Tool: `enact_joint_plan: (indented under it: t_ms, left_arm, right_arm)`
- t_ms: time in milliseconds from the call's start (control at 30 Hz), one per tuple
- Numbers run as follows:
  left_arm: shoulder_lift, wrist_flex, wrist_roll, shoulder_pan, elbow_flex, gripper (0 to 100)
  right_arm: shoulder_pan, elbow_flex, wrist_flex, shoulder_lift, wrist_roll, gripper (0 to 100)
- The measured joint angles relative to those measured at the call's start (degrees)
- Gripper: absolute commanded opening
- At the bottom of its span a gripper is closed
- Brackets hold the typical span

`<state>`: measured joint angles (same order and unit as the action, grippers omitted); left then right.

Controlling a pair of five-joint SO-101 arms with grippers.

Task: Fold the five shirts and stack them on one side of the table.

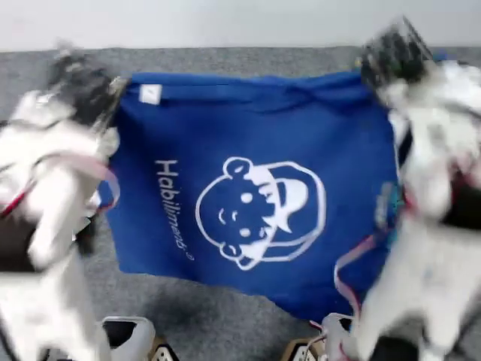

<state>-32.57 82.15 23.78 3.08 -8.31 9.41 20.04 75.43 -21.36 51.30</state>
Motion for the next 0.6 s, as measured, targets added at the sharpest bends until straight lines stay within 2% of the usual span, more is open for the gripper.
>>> enact_joint_plan:
  t_ms: [133,233,400,600]
  left_arm:
    - [1.23,-16.0,4.4,0.0,21.45,0]
    - [5.89,-26.55,5.54,0.79,31.3,0]
    - [16.97,-37.01,5.63,2.29,31.03,0]
    - [34.02,-39.82,5.63,2.9,20.22,0]
  right_arm:
    - [-1.67,-2.9,-4.22,13.45,-0.35,1.1]
    - [-1.76,-2.99,-10.73,21.98,-2.2,1.1]
    - [-2.73,-2.99,-20.75,31.56,-2.9,1.1]
    - [-4.84,-2.99,-33.23,37.1,-3.08,1.1]
